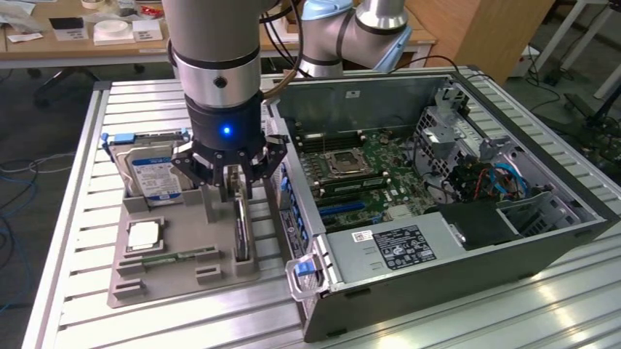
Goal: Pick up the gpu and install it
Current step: 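Pick up the gpu and move the gpu toward the slot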
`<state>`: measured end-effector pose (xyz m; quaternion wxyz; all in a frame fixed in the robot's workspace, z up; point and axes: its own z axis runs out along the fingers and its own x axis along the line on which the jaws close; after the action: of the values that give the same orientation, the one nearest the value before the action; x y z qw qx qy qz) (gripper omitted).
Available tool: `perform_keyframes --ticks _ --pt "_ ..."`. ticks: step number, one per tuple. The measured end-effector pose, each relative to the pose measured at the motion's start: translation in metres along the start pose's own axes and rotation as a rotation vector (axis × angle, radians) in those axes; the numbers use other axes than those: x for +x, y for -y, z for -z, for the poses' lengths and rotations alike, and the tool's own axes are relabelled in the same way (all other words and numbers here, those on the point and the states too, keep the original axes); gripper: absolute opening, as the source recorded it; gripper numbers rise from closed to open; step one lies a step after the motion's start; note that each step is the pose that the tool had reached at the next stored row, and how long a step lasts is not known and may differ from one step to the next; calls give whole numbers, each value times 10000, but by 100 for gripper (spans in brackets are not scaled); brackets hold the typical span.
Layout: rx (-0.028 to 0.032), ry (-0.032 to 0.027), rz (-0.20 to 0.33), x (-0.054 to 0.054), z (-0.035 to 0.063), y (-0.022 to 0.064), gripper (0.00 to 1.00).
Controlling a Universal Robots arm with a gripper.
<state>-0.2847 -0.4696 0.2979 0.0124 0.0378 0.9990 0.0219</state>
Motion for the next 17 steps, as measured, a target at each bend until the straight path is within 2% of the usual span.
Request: perform_keyframes --ticks 17 --pt "-2 0 0 1 -23 1 42"
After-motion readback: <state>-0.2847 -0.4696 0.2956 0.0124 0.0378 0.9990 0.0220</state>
